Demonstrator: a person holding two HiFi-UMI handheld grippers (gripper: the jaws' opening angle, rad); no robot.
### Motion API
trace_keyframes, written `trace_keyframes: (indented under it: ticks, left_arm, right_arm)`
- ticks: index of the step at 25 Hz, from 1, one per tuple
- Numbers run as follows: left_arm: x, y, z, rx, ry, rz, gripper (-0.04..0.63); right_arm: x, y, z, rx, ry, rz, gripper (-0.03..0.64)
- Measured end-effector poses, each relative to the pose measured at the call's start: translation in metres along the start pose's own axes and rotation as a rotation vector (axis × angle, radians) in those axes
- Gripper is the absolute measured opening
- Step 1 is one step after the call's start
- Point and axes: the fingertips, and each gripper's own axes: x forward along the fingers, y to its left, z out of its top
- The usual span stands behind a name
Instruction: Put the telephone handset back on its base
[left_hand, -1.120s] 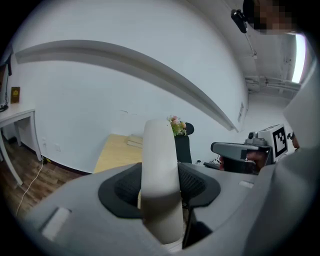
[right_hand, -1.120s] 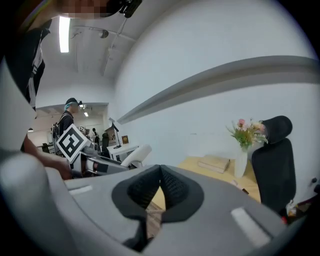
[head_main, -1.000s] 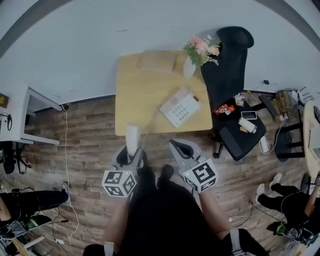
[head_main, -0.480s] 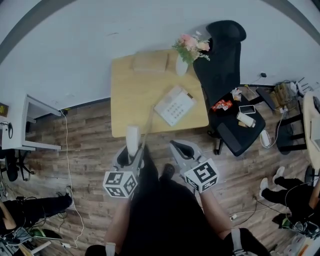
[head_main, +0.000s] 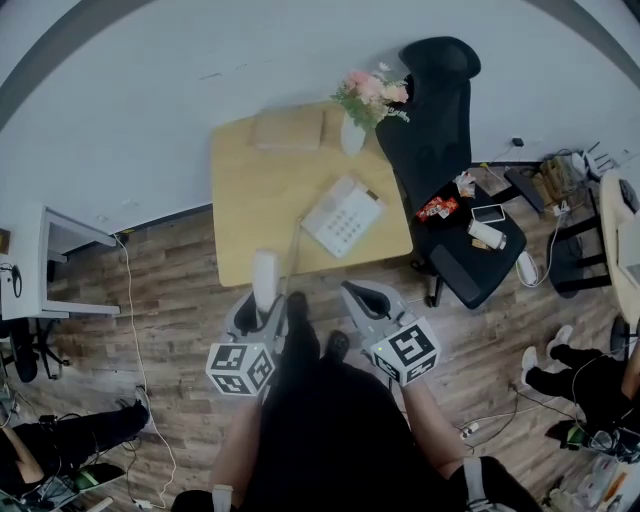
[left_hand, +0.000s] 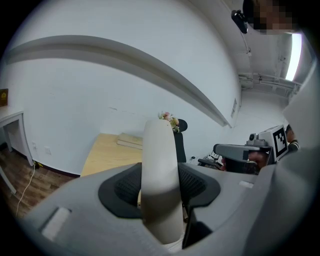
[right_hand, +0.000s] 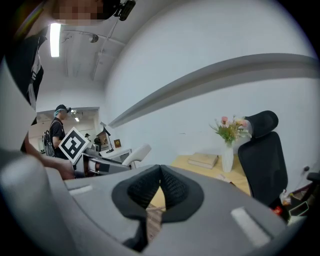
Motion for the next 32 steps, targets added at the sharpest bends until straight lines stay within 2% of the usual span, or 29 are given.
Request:
trace_keyframes:
  ticks: [18, 32]
  left_arm:
    - [0.079, 0.026, 0.04, 0.043, 0.063, -0.117, 0.219]
    - [0.145, 0.037, 0.052, 0.076, 0.156, -0.228, 0.219]
  right_arm:
    - [0.043, -0.054, 0.023, 0.037, 0.0, -0.13, 0.002]
    - [0.07, -0.096, 0.029, 0.079, 0.021, -0.243, 0.002]
